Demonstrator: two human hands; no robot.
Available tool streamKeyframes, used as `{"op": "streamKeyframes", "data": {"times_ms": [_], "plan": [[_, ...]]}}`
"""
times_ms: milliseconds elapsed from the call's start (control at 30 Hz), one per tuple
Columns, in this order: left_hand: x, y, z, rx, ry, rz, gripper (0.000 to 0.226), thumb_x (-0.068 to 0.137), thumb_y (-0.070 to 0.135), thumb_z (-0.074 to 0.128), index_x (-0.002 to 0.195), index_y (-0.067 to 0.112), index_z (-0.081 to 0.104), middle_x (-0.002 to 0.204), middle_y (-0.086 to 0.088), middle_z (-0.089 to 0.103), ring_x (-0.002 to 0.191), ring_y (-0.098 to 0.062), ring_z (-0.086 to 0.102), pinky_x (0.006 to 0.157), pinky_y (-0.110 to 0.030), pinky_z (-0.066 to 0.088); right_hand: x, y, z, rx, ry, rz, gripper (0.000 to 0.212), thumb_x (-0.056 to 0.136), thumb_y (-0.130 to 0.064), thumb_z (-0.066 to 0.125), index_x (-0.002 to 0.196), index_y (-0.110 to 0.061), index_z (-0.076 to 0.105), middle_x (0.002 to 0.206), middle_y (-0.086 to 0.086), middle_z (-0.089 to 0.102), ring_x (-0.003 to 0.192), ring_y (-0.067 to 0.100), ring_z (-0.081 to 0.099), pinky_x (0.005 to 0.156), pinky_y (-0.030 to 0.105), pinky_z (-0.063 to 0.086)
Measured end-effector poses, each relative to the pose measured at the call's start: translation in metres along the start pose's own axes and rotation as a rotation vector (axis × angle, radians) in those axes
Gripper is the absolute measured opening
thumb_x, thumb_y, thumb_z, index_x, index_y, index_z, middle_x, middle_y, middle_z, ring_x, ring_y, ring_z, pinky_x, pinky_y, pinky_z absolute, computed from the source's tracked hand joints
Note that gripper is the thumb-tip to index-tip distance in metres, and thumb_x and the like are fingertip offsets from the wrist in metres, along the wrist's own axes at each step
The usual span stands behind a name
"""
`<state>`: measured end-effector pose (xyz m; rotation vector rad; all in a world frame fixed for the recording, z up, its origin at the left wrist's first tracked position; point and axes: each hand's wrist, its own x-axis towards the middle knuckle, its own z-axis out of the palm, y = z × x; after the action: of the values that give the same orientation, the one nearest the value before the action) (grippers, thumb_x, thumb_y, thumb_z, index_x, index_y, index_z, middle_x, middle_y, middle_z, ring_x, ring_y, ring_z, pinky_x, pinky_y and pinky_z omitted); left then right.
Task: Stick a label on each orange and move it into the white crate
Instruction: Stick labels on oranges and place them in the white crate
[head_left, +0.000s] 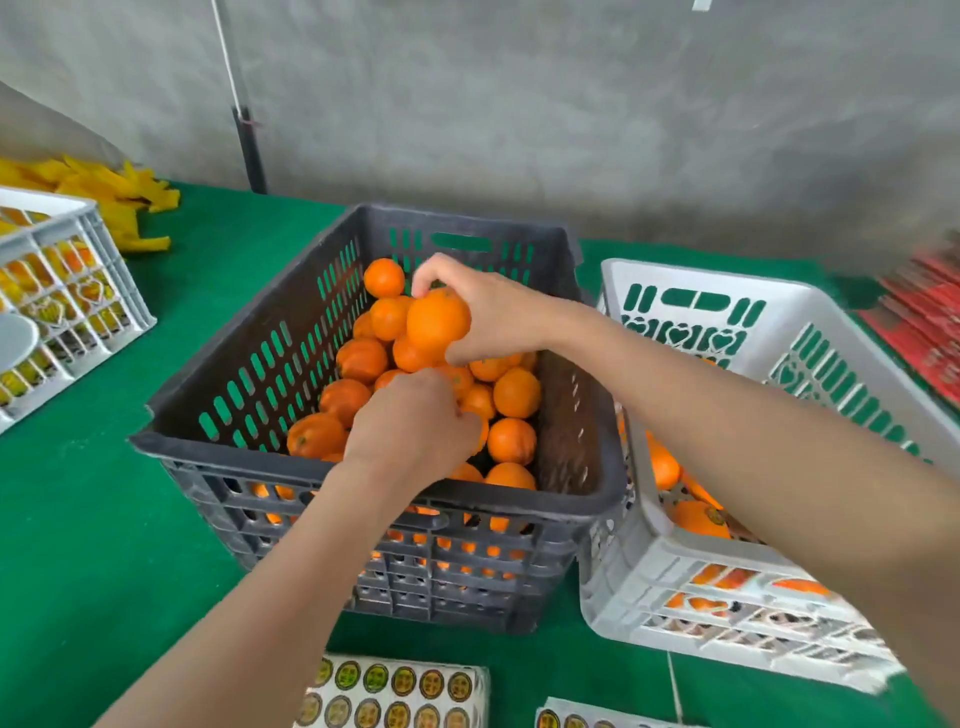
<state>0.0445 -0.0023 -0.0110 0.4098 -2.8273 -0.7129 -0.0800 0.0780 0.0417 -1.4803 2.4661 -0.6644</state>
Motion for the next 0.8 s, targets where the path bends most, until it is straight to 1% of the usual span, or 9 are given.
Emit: {"op": "streamKeyframes", "data": {"times_ms": [67,133,200,267,400,500,633,700,800], "plan": [[-0.004,0.0,-0.003,0.027,0.058,0.041,0.025,0.082,0.025,0.06,0.064,0.008,0.055,0.057,-0.004,0.053,0.052,-0.023,0.048,0.044,-0.026,0.031,-0.043,-0.004,-0.018,0.209,0.132,-0.047,0.075,0.069,-0.007,0.073,0.132,-0.029,0.039,0.134,-0.014,0.039,0.117,0.004,0.043,0.086,0.016,0.044],[-0.012,0.001,-0.005,0.007,0.175,0.104,0.018,0.083,0.029,0.063,0.075,0.013,0.064,0.062,0.002,0.059,0.055,-0.018,0.055,0.044,-0.022,0.034,-0.091,-0.007,-0.027,0.458,0.19,-0.023,0.076,0.067,-0.011,0.076,0.13,-0.034,0.042,0.138,-0.01,0.04,0.122,0.007,0.045,0.093,0.024,0.047],[-0.023,0.002,-0.008,-0.081,0.354,0.231,0.007,0.083,0.023,0.068,0.081,0.017,0.066,0.059,0.014,0.055,0.052,-0.003,0.051,0.043,-0.017,0.034,-0.138,-0.01,-0.025,0.692,0.25,0.005,0.068,0.062,-0.01,0.076,0.12,-0.034,0.049,0.132,-0.003,0.046,0.115,0.014,0.053,0.083,0.03,0.053],[-0.033,0.006,-0.01,-0.209,0.479,0.341,0.006,0.082,0.012,0.071,0.086,0.015,0.068,0.061,0.02,0.053,0.047,-0.008,0.05,0.047,-0.013,0.038,-0.179,-0.012,-0.017,0.836,0.336,0.036,0.065,0.058,-0.005,0.075,0.111,-0.034,0.051,0.122,-0.005,0.049,0.104,0.014,0.058,0.074,0.026,0.052],[-0.07,0.034,-0.002,-0.449,0.48,0.371,0.01,0.082,0.019,0.061,0.091,0.024,0.062,0.069,0.018,0.059,0.066,-0.01,0.056,0.055,-0.008,0.039,-0.244,-0.011,0.009,1.007,0.406,0.116,0.069,0.046,-0.007,0.082,0.099,-0.039,0.05,0.107,-0.017,0.058,0.092,0.013,0.063,0.07,0.03,0.054],[-0.11,0.064,0.019,-0.565,0.354,0.38,0.01,0.083,0.023,0.058,0.086,0.032,0.061,0.063,0.013,0.063,0.062,-0.003,0.058,0.052,-0.007,0.04,-0.276,-0.012,0.035,1.008,0.45,0.129,0.068,0.045,-0.014,0.081,0.102,-0.028,0.046,0.098,-0.019,0.063,0.091,0.011,0.063,0.07,0.032,0.054],[-0.155,0.093,0.048,-0.826,0.007,0.165,0.029,0.082,0.051,0.054,0.083,0.025,0.066,0.069,0.004,0.069,0.06,-0.009,0.065,0.053,-0.018,0.052,-0.305,-0.016,0.074,0.969,0.52,0.209,0.068,0.045,-0.023,0.086,0.099,-0.04,0.049,0.101,-0.016,0.062,0.098,0.012,0.06,0.077,0.04,0.054],[-0.169,0.098,0.063,-1.042,-0.29,-0.062,0.051,0.071,0.058,0.054,0.1,0.017,0.065,0.087,-0.004,0.072,0.077,-0.017,0.07,0.066,-0.032,0.059,-0.313,-0.018,0.091,0.905,0.567,0.3,0.075,0.044,-0.03,0.089,0.104,-0.043,0.046,0.104,-0.019,0.059,0.1,0.008,0.06,0.081,0.038,0.055],[-0.181,0.105,0.085,-1.319,-0.651,-0.295,0.059,0.074,0.045,0.07,0.12,0.012,0.056,0.113,-0.009,0.069,0.102,-0.025,0.067,0.088,-0.043,0.054,-0.318,-0.02,0.115,0.751,0.635,0.432,0.075,0.049,-0.039,0.086,0.107,-0.051,0.04,0.103,-0.029,0.051,0.098,-0.002,0.056,0.077,0.021,0.052]]}}
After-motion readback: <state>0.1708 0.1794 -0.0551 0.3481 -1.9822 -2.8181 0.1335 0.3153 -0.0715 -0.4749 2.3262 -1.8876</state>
